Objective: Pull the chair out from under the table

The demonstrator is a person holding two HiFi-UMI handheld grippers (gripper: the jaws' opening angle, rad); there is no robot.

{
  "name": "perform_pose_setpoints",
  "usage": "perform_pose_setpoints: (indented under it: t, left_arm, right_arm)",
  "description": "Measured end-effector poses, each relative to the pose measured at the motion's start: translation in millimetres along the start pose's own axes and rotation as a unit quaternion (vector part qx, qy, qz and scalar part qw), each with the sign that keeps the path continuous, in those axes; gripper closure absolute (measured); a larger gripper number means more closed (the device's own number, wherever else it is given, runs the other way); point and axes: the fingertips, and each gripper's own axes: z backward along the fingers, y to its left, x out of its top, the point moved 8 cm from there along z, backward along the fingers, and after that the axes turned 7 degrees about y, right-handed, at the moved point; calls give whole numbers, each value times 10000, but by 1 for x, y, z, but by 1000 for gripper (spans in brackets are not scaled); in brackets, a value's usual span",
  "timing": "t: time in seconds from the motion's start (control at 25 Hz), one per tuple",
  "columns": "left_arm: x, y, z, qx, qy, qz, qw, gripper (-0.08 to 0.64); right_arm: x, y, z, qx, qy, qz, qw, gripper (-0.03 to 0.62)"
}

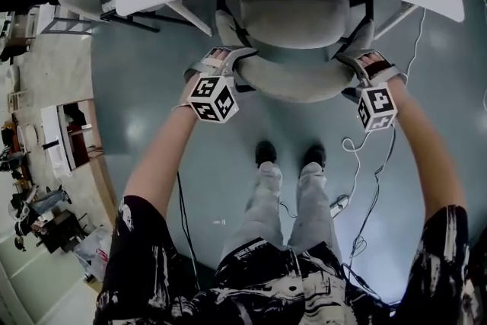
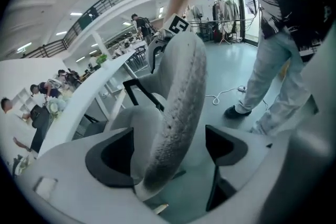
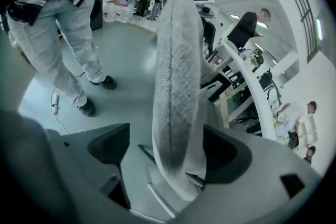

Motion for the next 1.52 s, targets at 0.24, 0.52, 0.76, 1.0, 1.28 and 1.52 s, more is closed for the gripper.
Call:
perform_pose_setpoints:
  t: [0.24,0.52,0.76,1.0,1.28,1.52]
  left_arm:
    - [-2,-4,-22,-64,193,-665,9976,368]
    - [1,-7,-21,-239,357,-1202,9918,446]
    - [15,-35,-16,-428,409,-1378,9887,479]
    - [30,-92,-5,-509,403,-1438,9875,483]
    - [50,-160,11,-617,365,-1510,9859,485]
    - [68,-231,23,-713,394,-1498,9854,483]
  right_arm:
    - [10,6,-20,-91,-281,410,9987,467]
    - [11,3,-19,367,-163,461,9981,532]
    - [14,18,-11,449,-51,414,9981,532]
    - [38,71,7,599,15,348,9976,534]
    - [68,139,36,674,145,291,9972,534]
    - [93,203,58,671,258,327,9969,535]
